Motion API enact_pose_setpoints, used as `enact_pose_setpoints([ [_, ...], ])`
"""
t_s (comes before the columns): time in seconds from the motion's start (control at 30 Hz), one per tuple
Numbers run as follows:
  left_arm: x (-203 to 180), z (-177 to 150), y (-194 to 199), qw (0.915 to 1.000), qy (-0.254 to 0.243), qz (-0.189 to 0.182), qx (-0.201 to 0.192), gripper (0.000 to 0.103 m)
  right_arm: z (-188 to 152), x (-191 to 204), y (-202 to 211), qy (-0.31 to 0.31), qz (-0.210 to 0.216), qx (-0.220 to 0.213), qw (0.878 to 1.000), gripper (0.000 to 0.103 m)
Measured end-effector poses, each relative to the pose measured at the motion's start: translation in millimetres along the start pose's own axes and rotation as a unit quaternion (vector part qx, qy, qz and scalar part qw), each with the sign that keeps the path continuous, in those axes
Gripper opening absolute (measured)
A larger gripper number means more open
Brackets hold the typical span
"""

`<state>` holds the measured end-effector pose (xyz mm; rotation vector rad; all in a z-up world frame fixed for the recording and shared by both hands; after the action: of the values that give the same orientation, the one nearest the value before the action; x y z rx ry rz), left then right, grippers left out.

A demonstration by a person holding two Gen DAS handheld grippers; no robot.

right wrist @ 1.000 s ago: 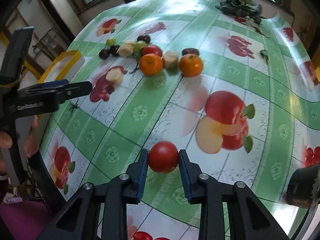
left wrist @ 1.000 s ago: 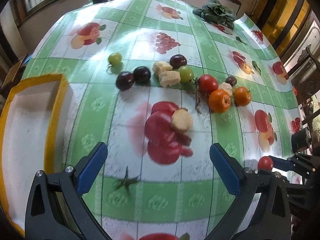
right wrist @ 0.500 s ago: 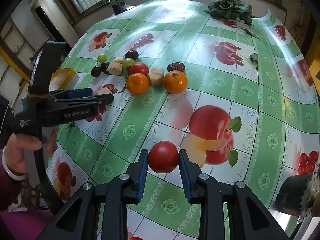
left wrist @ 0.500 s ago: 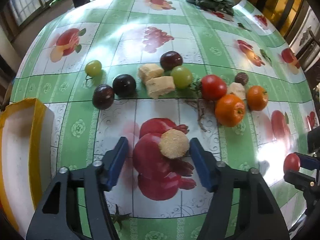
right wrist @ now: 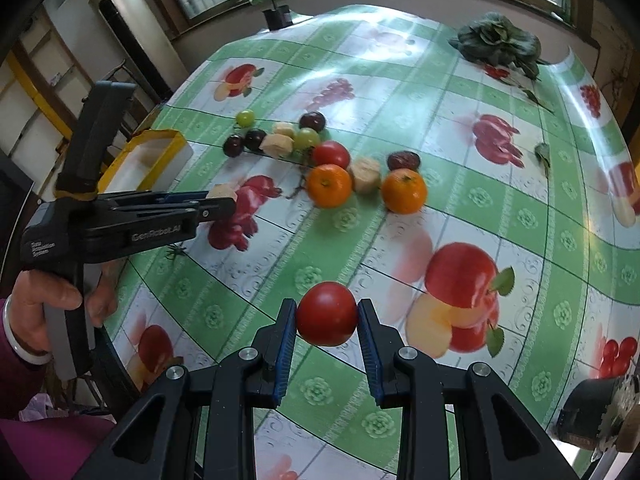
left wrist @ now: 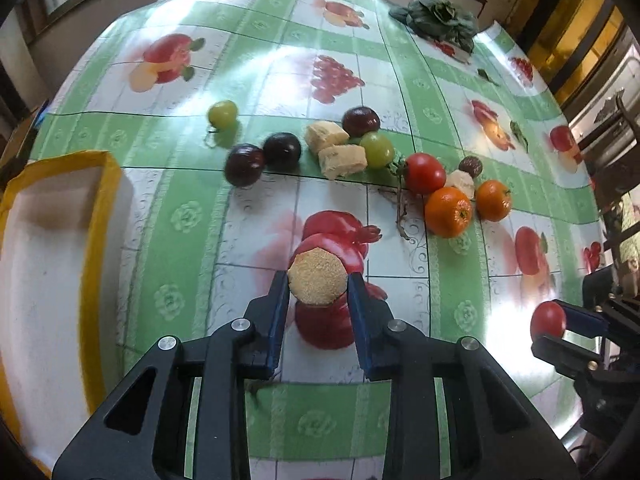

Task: Organize fruits
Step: 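Close the left gripper on the round tan biscuit and lift it, then carry biscuit and tomato to the white tray and release both grippers there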

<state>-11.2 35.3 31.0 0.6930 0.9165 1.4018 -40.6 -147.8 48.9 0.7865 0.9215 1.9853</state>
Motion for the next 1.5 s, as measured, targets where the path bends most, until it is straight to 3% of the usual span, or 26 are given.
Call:
enact_pose_setpoints([
  [0.37,29.8,2.8,51.4,0.9986,0.018,0.027,-0.041,0.029,17.4,38.4,-4.9,0.036,0.024,-0.008,0.999,0.03],
  [0.8,98.7,-5.6,88.1,0.993,0.058,0.081,-0.064,0.029,42.7,110.3,-29.6,0.092,0.062,-0.009,0.994,0.03],
  [1.1,147.9,-15.1,94.9,0.9879,0.091,0.109,-0.062,0.029,67.6,156.9,-50.1,0.123,0.092,-0.012,0.988,0.03],
  [1.5,209.0,-17.3,74.3,0.9825,0.136,0.122,-0.039,0.029,102.6,205.5,-87.8,0.146,0.119,-0.004,0.982,0.03],
])
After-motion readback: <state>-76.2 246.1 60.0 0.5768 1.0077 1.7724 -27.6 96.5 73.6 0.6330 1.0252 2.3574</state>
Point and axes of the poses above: each gripper's, at about its wrist camera, not at the fingertips, and y roughly against the way its jaws point, x to its left, z to its top, the point moved 1 cm from there along -y, roughly the way its jaws point, and after that the axes turned 7 degrees about -x, right-handed, at the moved point
